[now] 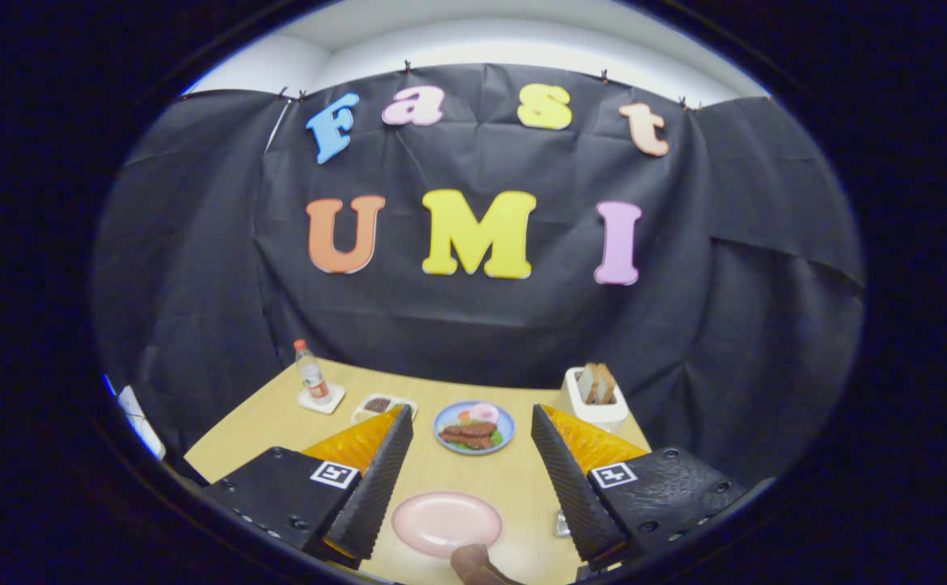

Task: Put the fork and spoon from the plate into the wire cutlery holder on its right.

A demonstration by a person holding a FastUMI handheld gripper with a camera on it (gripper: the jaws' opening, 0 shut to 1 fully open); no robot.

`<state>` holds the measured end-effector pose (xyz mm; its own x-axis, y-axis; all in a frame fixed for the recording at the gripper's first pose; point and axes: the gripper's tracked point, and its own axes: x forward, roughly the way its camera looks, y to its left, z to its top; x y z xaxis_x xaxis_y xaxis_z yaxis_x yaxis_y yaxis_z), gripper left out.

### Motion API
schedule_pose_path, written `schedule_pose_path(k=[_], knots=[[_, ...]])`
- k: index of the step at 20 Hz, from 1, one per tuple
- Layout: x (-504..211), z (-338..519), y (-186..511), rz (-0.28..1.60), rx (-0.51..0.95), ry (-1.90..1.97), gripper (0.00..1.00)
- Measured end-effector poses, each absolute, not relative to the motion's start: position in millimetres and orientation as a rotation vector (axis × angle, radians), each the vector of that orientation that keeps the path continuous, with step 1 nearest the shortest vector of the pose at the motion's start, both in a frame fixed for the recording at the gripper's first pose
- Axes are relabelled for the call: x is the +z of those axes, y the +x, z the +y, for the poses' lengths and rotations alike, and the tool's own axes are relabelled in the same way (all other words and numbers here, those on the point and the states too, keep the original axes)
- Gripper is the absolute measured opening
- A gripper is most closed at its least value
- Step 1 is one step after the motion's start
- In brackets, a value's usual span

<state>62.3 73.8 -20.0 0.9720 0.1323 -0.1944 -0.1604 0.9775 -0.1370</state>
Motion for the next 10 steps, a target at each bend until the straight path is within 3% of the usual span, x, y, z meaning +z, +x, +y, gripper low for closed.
schedule_pose_path(k=[5,10], knots=[[16,93,39,0.007,0.100,-0.130,0.89],[27,102,29,-0.026,0.010,-0.086,0.91]])
